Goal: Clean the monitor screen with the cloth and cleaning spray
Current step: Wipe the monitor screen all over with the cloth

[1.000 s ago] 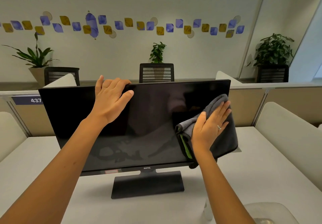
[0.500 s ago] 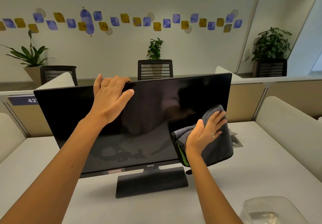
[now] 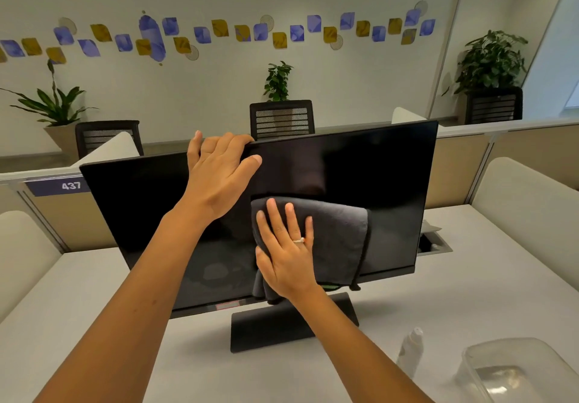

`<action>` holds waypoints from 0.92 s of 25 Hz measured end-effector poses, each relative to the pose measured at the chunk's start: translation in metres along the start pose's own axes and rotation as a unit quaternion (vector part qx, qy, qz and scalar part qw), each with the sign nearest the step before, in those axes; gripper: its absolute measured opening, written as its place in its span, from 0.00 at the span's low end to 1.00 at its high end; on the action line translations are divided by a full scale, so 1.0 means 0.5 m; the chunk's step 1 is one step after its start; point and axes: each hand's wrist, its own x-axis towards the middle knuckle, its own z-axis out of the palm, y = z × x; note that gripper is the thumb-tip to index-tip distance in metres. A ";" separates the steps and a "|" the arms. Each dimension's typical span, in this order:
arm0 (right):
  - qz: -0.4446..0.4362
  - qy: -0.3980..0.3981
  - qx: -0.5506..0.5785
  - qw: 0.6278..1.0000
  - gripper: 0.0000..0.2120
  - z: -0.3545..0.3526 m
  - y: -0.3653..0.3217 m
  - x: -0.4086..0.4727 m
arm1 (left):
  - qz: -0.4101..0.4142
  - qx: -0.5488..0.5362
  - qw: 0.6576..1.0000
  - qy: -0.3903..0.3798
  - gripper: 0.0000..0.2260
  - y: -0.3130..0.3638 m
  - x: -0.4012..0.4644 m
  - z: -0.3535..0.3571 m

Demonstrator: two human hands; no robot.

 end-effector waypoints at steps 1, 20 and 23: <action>-0.014 -0.008 -0.018 1.000 0.30 0.006 0.005 -0.020 | 0.002 -0.005 1.000 -0.001 0.25 0.001 0.000 -0.001; 0.232 0.203 0.047 0.950 0.26 -0.067 0.063 0.155 | 0.010 -0.041 0.998 -0.050 0.23 -0.009 0.007 -0.007; 0.131 0.182 0.021 0.974 0.27 -0.044 -0.002 0.173 | 0.009 -0.048 0.997 -0.058 0.22 -0.016 0.011 -0.001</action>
